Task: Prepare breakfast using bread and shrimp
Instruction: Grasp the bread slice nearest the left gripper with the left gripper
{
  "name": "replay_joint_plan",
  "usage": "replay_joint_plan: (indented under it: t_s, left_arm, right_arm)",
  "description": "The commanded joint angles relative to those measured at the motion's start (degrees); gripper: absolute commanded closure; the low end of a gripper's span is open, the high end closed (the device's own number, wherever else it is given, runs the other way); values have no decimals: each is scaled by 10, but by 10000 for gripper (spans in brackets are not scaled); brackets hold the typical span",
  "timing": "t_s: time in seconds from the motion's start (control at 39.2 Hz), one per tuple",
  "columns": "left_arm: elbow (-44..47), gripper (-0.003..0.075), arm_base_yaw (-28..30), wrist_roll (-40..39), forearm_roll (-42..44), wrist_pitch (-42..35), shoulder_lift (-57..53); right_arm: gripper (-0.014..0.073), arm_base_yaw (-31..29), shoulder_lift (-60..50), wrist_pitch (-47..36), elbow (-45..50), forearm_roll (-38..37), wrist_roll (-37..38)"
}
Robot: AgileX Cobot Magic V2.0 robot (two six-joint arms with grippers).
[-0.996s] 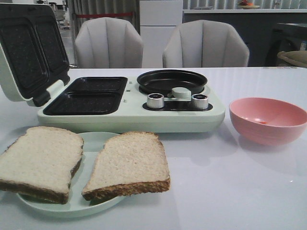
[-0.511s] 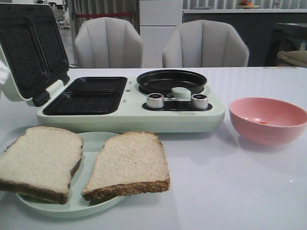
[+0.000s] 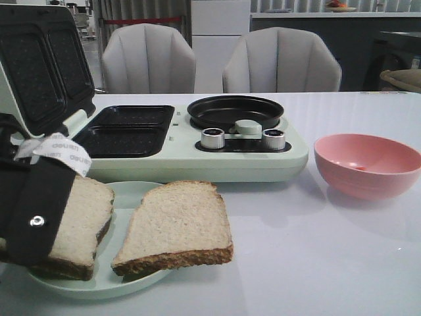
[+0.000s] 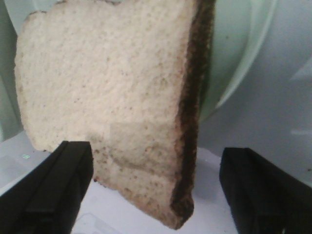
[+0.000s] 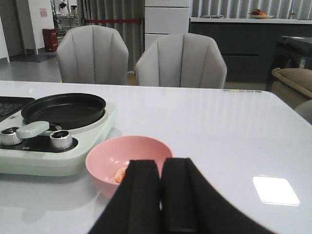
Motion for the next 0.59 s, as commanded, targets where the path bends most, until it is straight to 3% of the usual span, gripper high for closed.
replay_joint_plan:
  t_s: [0.0, 0.18, 0.31, 0.49, 0.56]
  left_arm:
    - [-17, 135, 10, -10, 25, 8, 3]
    - [-24, 157, 34, -10, 60, 7, 24]
    - [-33, 294, 43, -10, 69, -3, 33]
    - [-35, 548, 45, -10, 71, -9, 33]
    - [-35, 605, 45, -10, 71, -7, 29]
  right_arm:
    - [440, -4, -12, -44, -9, -8, -2]
    - [440, -4, -12, -44, -9, -8, -2]
    - [440, -4, -12, -44, -9, -8, -2]
    - [440, -4, -12, -44, -9, -8, -2]
    - [440, -4, -12, -44, -9, -8, -2]
